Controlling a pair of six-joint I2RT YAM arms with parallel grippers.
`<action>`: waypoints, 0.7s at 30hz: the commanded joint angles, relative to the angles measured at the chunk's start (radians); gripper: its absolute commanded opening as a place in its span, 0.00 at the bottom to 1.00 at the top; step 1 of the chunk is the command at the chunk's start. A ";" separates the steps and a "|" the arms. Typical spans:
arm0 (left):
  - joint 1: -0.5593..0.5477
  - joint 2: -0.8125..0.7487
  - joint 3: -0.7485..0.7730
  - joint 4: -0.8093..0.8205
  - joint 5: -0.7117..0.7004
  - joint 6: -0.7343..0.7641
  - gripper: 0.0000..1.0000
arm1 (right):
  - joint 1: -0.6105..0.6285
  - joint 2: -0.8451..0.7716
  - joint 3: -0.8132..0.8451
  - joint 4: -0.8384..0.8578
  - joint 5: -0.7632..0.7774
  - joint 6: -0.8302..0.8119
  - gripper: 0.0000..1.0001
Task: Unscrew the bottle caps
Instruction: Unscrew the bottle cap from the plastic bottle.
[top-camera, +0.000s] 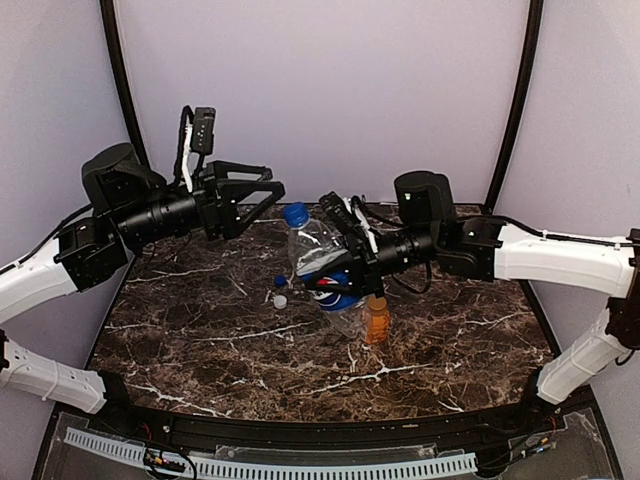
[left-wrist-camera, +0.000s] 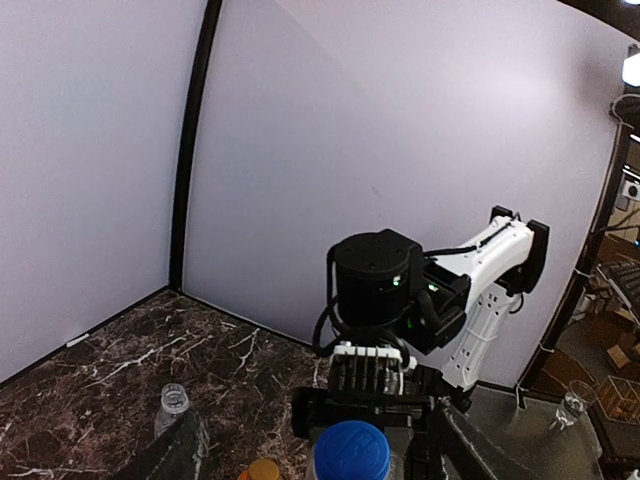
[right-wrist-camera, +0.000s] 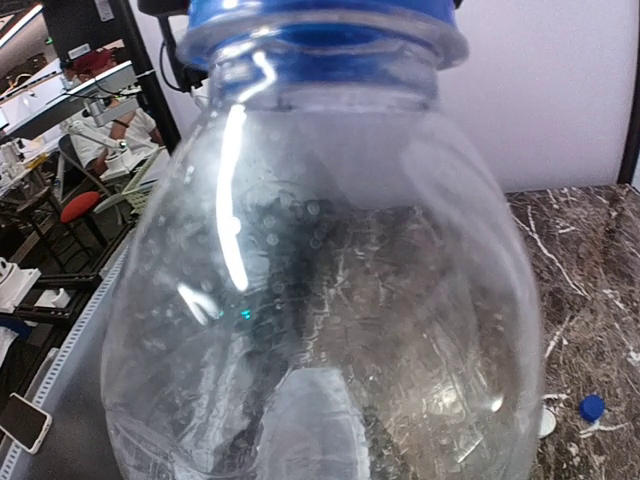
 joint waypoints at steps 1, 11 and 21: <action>0.007 0.000 0.038 -0.009 0.272 0.081 0.73 | -0.003 0.030 0.057 0.030 -0.212 -0.006 0.06; 0.007 0.090 0.065 0.057 0.411 0.052 0.60 | -0.002 0.062 0.076 0.049 -0.302 0.023 0.07; 0.007 0.123 0.065 0.074 0.435 0.028 0.33 | -0.001 0.064 0.068 0.055 -0.297 0.028 0.06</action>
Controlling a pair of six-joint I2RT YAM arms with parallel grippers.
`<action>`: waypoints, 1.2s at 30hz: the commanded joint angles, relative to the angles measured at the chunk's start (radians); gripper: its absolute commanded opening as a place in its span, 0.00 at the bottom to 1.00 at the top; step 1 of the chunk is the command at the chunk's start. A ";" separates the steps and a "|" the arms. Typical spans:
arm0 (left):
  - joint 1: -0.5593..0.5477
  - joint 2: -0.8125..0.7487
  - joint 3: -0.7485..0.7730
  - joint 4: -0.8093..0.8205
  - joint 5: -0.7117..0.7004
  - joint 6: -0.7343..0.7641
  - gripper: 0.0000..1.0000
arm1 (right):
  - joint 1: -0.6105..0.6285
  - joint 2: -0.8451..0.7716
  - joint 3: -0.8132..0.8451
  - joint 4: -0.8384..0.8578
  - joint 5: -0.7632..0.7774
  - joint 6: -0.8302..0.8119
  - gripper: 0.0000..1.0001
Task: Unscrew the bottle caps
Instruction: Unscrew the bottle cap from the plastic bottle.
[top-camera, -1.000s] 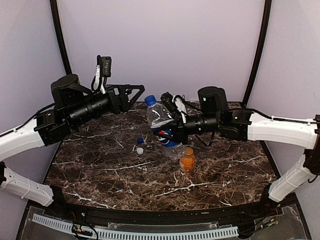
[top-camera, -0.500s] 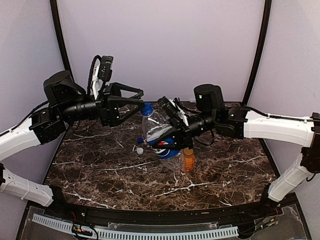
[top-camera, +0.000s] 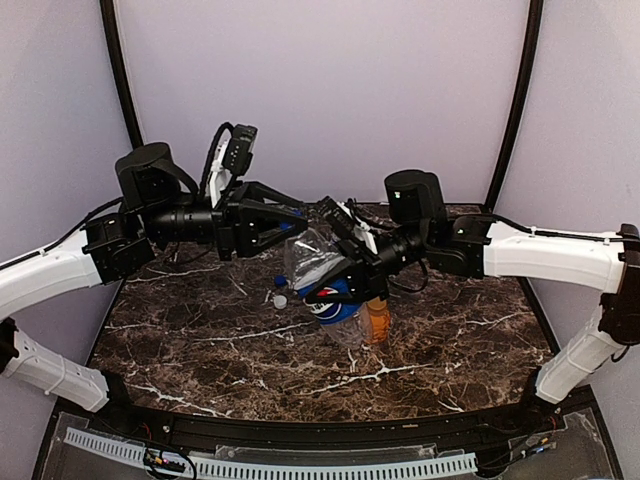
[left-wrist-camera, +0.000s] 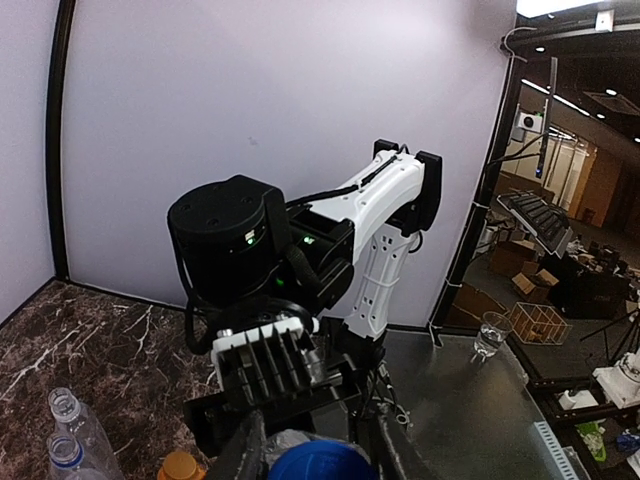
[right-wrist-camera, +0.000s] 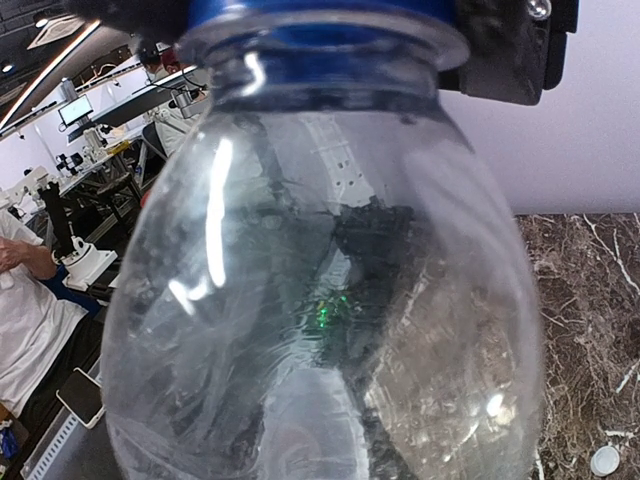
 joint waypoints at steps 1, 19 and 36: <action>0.006 -0.001 0.032 0.043 0.027 -0.011 0.31 | -0.001 0.005 0.022 0.041 -0.017 0.008 0.06; 0.009 -0.024 0.010 0.079 -0.042 -0.038 0.42 | -0.003 0.009 0.014 0.030 0.000 -0.004 0.06; 0.007 -0.039 0.005 -0.028 -0.452 -0.176 0.00 | -0.003 -0.031 0.026 -0.036 0.446 0.018 0.05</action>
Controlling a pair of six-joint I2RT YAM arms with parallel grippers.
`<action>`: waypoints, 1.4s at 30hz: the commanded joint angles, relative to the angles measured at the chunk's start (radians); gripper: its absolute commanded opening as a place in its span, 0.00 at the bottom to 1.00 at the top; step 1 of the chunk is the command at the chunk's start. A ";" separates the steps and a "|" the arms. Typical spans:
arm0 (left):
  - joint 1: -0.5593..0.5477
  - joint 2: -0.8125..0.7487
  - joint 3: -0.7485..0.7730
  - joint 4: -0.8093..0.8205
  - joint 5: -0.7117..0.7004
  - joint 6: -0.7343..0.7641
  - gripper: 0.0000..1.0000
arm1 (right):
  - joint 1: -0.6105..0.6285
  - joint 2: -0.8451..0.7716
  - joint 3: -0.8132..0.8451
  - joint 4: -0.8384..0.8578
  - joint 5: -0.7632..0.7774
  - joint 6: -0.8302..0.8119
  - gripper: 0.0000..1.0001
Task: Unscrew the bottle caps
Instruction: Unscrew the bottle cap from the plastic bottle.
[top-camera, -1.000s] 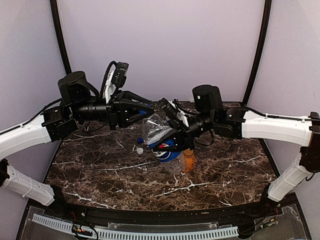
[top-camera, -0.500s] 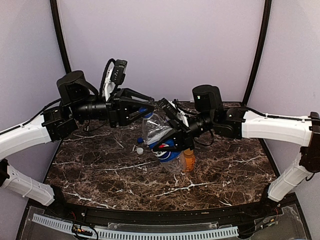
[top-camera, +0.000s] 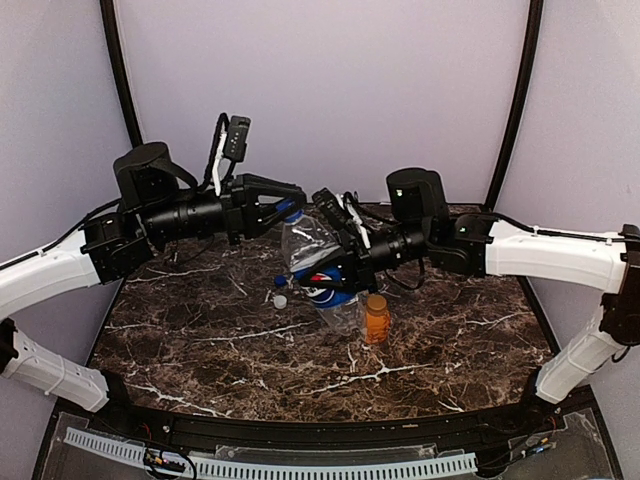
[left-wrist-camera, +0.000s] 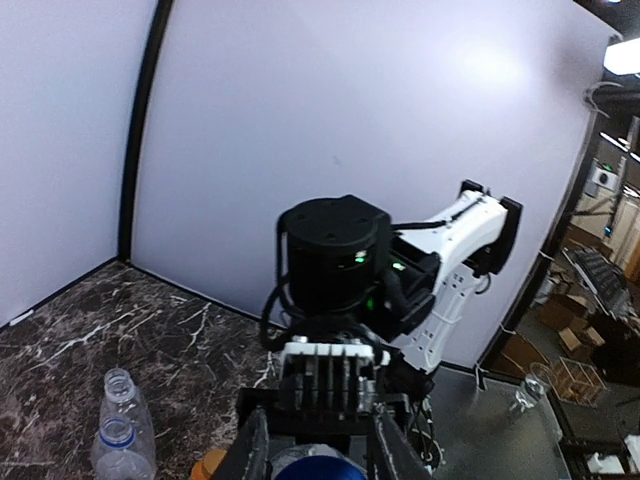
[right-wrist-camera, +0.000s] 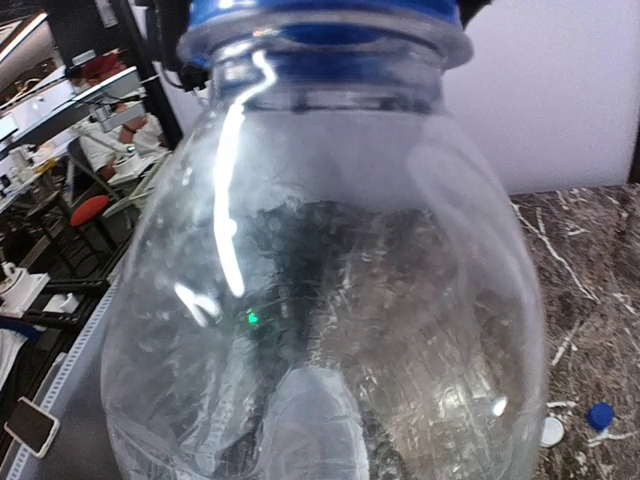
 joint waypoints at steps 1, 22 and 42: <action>-0.001 -0.030 0.006 -0.050 -0.349 -0.115 0.00 | 0.000 -0.029 0.022 -0.028 0.321 0.028 0.05; 0.022 -0.078 -0.038 0.004 -0.283 -0.035 0.59 | 0.000 -0.060 -0.039 0.056 0.124 0.017 0.05; 0.051 -0.013 0.033 0.103 0.325 -0.020 0.61 | 0.004 0.033 0.046 0.044 -0.259 0.026 0.06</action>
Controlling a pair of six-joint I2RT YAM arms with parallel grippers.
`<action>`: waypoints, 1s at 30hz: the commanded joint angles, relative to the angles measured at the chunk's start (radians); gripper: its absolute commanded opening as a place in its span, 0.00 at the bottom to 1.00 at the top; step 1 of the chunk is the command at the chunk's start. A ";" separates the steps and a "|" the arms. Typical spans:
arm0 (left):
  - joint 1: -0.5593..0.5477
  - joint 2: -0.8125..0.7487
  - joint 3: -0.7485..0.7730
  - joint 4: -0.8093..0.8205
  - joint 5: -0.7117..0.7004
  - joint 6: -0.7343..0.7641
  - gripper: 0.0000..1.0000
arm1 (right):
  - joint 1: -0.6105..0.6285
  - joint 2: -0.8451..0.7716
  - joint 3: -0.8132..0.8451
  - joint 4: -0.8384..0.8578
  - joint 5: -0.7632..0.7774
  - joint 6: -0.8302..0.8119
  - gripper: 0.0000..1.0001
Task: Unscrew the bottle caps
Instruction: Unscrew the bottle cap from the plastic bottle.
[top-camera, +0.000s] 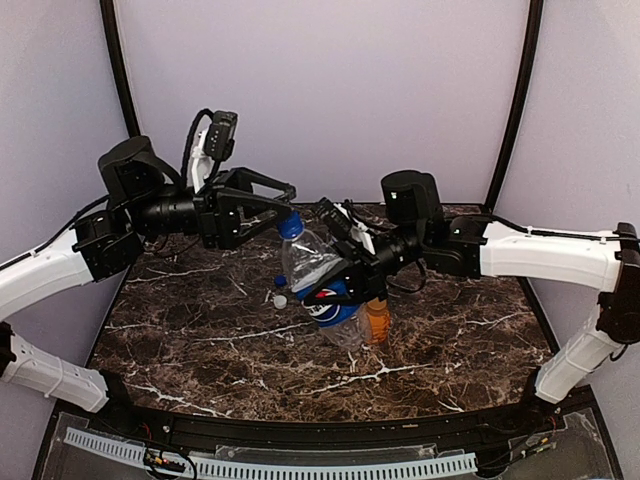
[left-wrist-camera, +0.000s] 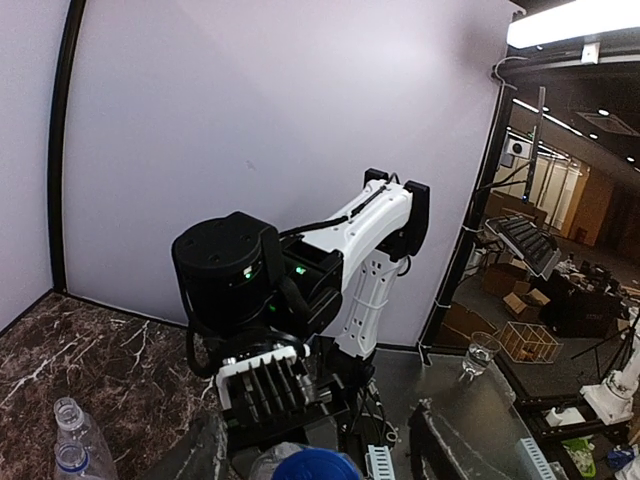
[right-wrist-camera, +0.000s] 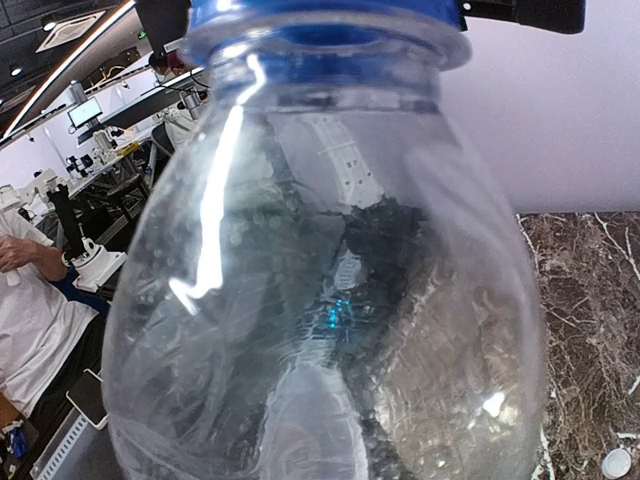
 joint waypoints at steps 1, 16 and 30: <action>0.006 0.035 0.037 0.090 0.127 -0.047 0.58 | 0.002 0.019 0.042 0.034 -0.061 0.010 0.06; 0.006 0.097 0.029 0.167 0.185 -0.109 0.33 | 0.003 0.023 0.036 0.038 -0.059 0.007 0.06; 0.006 0.083 -0.022 0.183 0.164 -0.082 0.35 | 0.004 0.017 0.032 0.040 -0.035 0.012 0.05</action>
